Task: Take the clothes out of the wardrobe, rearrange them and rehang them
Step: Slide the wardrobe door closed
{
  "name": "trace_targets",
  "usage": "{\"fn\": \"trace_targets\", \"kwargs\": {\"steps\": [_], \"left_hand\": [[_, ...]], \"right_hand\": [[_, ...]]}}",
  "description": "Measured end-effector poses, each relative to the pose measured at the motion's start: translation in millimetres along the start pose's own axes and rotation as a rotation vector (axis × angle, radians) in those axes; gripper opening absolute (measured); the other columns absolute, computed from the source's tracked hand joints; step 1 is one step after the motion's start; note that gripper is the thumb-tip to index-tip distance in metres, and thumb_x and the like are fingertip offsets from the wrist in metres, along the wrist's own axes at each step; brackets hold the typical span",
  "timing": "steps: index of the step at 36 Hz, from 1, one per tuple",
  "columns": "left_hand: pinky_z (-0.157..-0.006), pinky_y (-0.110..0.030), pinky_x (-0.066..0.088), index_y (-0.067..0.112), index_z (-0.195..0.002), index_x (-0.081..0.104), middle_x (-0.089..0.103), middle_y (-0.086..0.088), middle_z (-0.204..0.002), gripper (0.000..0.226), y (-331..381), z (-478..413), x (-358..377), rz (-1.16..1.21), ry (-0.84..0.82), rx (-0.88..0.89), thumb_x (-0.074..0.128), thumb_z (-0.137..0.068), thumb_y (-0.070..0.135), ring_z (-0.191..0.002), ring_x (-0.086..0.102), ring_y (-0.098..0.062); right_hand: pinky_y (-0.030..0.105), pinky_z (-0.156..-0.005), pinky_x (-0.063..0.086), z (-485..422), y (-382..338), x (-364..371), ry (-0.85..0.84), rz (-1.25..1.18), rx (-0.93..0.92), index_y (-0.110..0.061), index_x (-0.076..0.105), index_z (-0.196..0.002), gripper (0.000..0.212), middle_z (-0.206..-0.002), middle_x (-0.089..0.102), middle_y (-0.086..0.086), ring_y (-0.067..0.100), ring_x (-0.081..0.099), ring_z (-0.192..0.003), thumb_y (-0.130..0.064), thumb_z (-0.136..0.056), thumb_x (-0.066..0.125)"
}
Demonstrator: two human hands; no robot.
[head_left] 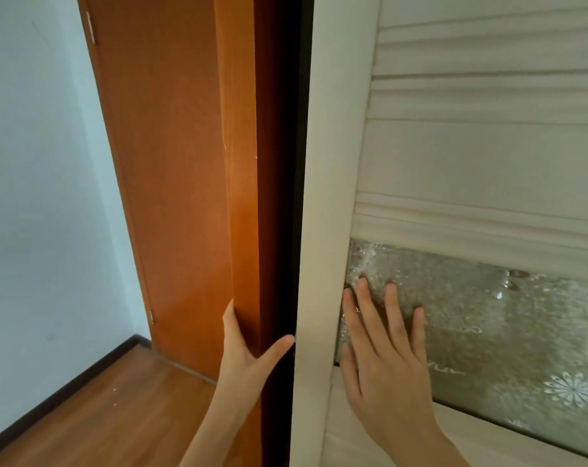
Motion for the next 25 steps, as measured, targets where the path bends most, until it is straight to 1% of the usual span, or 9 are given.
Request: {"fn": "trace_targets", "kwargs": {"steps": [3, 7, 10, 14, 16, 18, 20, 23, 25], "left_hand": [[-0.105, -0.025, 0.026, 0.047, -0.127, 0.002, 0.016, 0.045, -0.106, 0.091, -3.5, -3.6, -1.4, -0.008, 0.001, 0.052, 0.073, -0.074, 0.027, -0.118, 0.022, 0.003], [-0.101, -0.022, 0.026, 0.041, -0.133, 0.004, 0.014, 0.046, -0.103, 0.092, -5.0, -7.0, -1.1, 0.013, 0.01, 0.07, 0.072, -0.071, 0.033, -0.117, 0.022, 0.002], [-0.1, -0.022, 0.027, 0.044, -0.126, 0.008, 0.021, 0.043, -0.109, 0.091, -4.9, -8.5, -0.5, 0.026, 0.01, 0.102, 0.07, -0.059, 0.044, -0.118, 0.026, 0.001], [-0.104, -0.026, 0.03, 0.038, -0.135, 0.013, 0.031, 0.034, -0.118, 0.098, -7.8, -9.5, -1.7, 0.012, 0.017, 0.098, 0.073, -0.058, 0.044, -0.121, 0.03, -0.001], [-0.107, -0.032, 0.034, 0.033, -0.138, 0.017, 0.036, 0.023, -0.125, 0.101, -8.9, -10.2, -2.2, -0.008, 0.028, 0.095, 0.073, -0.055, 0.045, -0.123, 0.034, -0.005], [-0.108, -0.035, 0.035, 0.027, -0.142, 0.017, 0.035, 0.015, -0.131, 0.106, -8.2, -9.8, -2.9, -0.026, 0.039, 0.092, 0.073, -0.054, 0.045, -0.125, 0.035, -0.008], [-0.106, -0.031, 0.034, 0.024, -0.143, 0.016, 0.035, 0.016, -0.129, 0.106, -8.9, -9.8, -2.9, -0.021, 0.046, 0.092, 0.075, -0.057, 0.042, -0.123, 0.034, -0.006], [-0.103, -0.025, 0.031, 0.023, -0.144, 0.016, 0.036, 0.028, -0.118, 0.097, -6.0, -9.2, -5.4, -0.049, 0.041, 0.099, 0.077, -0.069, 0.028, -0.119, 0.033, -0.003], [-0.108, -0.03, 0.032, 0.024, -0.145, 0.016, 0.038, 0.021, -0.13, 0.093, -7.9, -10.8, -9.2, -0.097, 0.026, 0.081, 0.075, -0.073, 0.028, -0.127, 0.035, -0.011]], "right_hand": [[0.047, -0.119, 0.001, -5.5, -10.5, 5.5, 0.001, 0.003, 0.01, -0.016, 0.03, -0.145, 0.06, -0.155, 0.02, -0.002, 0.023, 0.006, -0.147, -0.029, -0.087, 0.04], [0.048, -0.119, 0.002, -10.3, -21.0, 11.0, -0.024, 0.004, 0.013, -0.017, 0.032, -0.145, 0.06, -0.155, 0.022, 0.0, 0.024, 0.008, -0.147, -0.029, -0.087, 0.041], [0.048, -0.119, 0.001, -14.4, -28.3, 14.2, -0.053, -0.003, 0.021, -0.017, 0.03, -0.145, 0.06, -0.156, 0.021, 0.0, 0.024, 0.006, -0.147, -0.031, -0.087, 0.04], [0.047, -0.118, -0.001, -18.7, -37.7, 17.9, -0.066, -0.02, 0.023, -0.016, 0.029, -0.145, 0.061, -0.155, 0.023, 0.0, 0.023, 0.004, -0.147, -0.032, -0.087, 0.039], [0.047, -0.118, -0.002, -18.1, -39.1, 18.6, -0.069, -0.024, 0.027, -0.015, 0.028, -0.145, 0.062, -0.155, 0.023, -0.001, 0.023, 0.005, -0.147, -0.032, -0.087, 0.039], [0.047, -0.118, -0.001, -17.3, -38.7, 18.0, -0.082, -0.024, 0.015, -0.015, 0.028, -0.145, 0.062, -0.155, 0.023, -0.002, 0.023, 0.009, -0.147, -0.031, -0.086, 0.041], [0.047, -0.118, 0.0, -17.1, -37.2, 15.4, -0.101, -0.038, 0.011, -0.016, 0.03, -0.145, 0.062, -0.155, 0.024, -0.003, 0.023, 0.013, -0.146, -0.029, -0.086, 0.043], [0.047, -0.118, 0.005, -17.9, -39.4, 7.6, -0.134, -0.106, -0.003, -0.016, 0.031, -0.145, 0.063, -0.155, 0.027, -0.003, 0.022, 0.014, -0.146, -0.029, -0.085, 0.043], [0.044, -0.115, 0.015, -16.0, -38.7, -3.4, -0.116, -0.178, -0.041, -0.017, 0.035, -0.143, 0.062, -0.153, 0.032, -0.004, 0.019, 0.02, -0.145, -0.029, -0.083, 0.044]]}}
Point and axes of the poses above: each hand's wrist, its own z-axis away from the middle knuckle, its own x-axis out of the palm, y = z × x, the point moved 5 cm from there along -z, towards the middle knuckle
